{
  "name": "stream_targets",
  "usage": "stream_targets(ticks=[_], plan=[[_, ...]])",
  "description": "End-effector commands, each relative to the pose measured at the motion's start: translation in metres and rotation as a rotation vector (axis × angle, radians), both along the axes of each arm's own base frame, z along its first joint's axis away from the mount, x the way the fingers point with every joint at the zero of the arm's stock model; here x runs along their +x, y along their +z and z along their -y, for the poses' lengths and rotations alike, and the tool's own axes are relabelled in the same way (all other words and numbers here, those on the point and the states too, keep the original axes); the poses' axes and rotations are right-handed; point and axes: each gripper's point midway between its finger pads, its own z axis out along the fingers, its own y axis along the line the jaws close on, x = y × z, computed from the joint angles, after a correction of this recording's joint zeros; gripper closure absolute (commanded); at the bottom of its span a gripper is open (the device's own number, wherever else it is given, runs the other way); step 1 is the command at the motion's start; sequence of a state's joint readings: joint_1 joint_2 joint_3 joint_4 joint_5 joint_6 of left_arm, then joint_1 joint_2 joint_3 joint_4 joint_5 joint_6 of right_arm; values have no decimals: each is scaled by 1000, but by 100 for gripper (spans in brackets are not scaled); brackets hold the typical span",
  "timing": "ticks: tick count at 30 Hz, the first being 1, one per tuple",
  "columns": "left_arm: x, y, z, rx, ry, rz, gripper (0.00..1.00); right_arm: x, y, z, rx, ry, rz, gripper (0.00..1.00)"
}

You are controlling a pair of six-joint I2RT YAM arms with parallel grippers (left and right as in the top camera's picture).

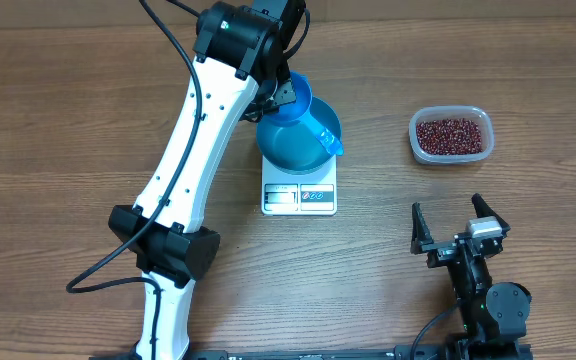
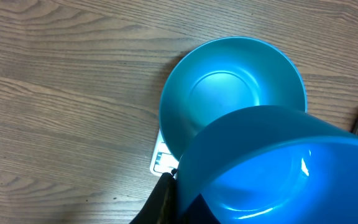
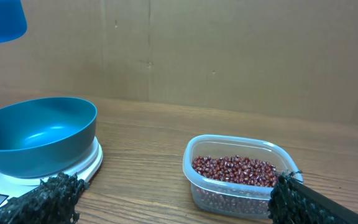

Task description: Scoop item into bowl and weigh 150g on scale

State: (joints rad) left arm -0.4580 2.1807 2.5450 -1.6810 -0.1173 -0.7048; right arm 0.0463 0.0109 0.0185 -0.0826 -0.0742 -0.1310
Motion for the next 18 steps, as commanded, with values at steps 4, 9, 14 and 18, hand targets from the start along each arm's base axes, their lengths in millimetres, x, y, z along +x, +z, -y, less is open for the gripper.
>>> stream_targets(ticks=[4, 9, 14, 18], plan=[[-1, 11, -4, 1, 20, 31, 96, 0, -3, 1, -5, -4, 1, 0], [-2, 11, -2, -8, 19, 26, 96, 0, -3, 1, -5, -4, 1, 0], [-4, 11, 3, -35, 10, 12, 96, 0, -3, 1, -5, -4, 1, 0], [-6, 10, 5, -51, 5, 5, 96, 0, -3, 1, -5, -4, 1, 0]])
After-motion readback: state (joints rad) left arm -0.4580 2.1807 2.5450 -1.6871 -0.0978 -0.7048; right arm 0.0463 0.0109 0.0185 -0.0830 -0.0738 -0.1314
